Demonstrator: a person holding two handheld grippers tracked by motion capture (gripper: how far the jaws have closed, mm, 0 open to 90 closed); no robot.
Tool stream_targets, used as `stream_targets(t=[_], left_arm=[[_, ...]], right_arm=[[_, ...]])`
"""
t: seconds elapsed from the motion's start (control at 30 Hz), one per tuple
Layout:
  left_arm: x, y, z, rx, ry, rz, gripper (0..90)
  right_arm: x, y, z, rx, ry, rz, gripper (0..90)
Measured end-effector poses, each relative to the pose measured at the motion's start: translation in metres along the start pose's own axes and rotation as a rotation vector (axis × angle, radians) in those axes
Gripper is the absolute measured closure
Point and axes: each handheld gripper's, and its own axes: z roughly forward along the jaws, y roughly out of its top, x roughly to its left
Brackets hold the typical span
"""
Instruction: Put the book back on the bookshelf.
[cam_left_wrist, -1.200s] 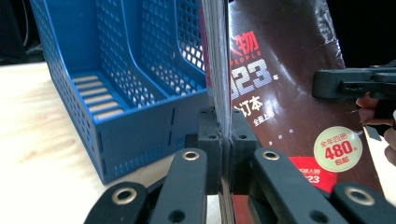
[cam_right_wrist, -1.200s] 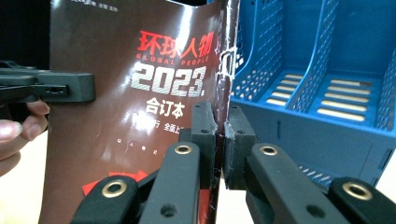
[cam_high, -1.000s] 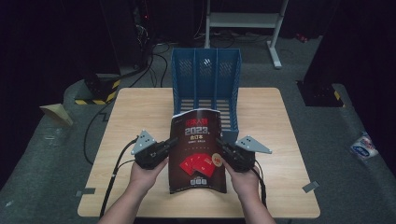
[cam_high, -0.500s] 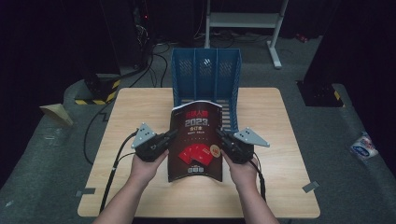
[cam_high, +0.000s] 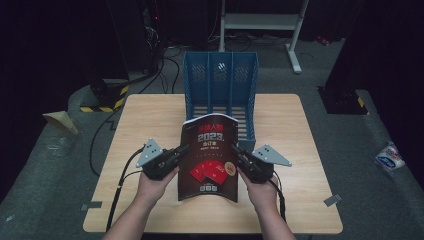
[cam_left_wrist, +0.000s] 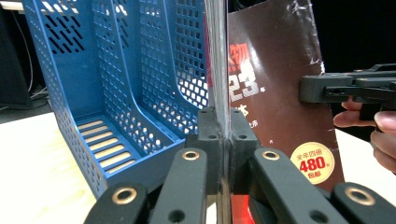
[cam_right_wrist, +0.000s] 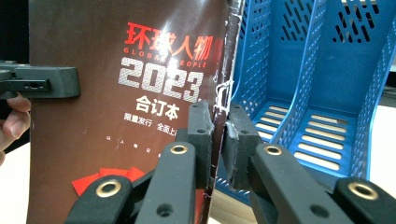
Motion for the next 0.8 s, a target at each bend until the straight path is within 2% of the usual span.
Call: stream_targets(t=[0.1,0.17,0.37,0.43,0.57,0.7,0.8], left_arm=[[0.001,0.002,0.004,-0.014,0.005,0.002,86.5],[0.006,0.007,0.011,-0.035,0.008,-0.014,86.5],[0.009,0.011,0.020,-0.076,0.011,0.004,86.5],[0.009,0.009,0.019,-0.083,0.009,0.020,86.4],[0.009,0.002,0.011,-0.103,0.001,-0.002,86.0],[0.011,-0.002,0.004,-0.106,-0.003,-0.004,85.2],[0.010,-0.008,-0.008,-0.111,-0.020,-0.004,85.1]], right_arm=[[-0.001,0.002,0.001,-0.002,0.000,0.009,82.1],[-0.004,0.007,0.006,-0.014,-0.004,0.028,82.1],[-0.010,0.016,0.014,-0.041,-0.024,0.019,82.0],[-0.010,0.017,0.012,-0.057,-0.022,0.010,81.9],[-0.008,0.011,0.006,-0.074,-0.009,0.014,79.3],[-0.006,0.006,0.002,-0.074,0.000,0.023,76.8],[-0.002,0.001,-0.002,-0.064,0.013,0.025,76.2]])
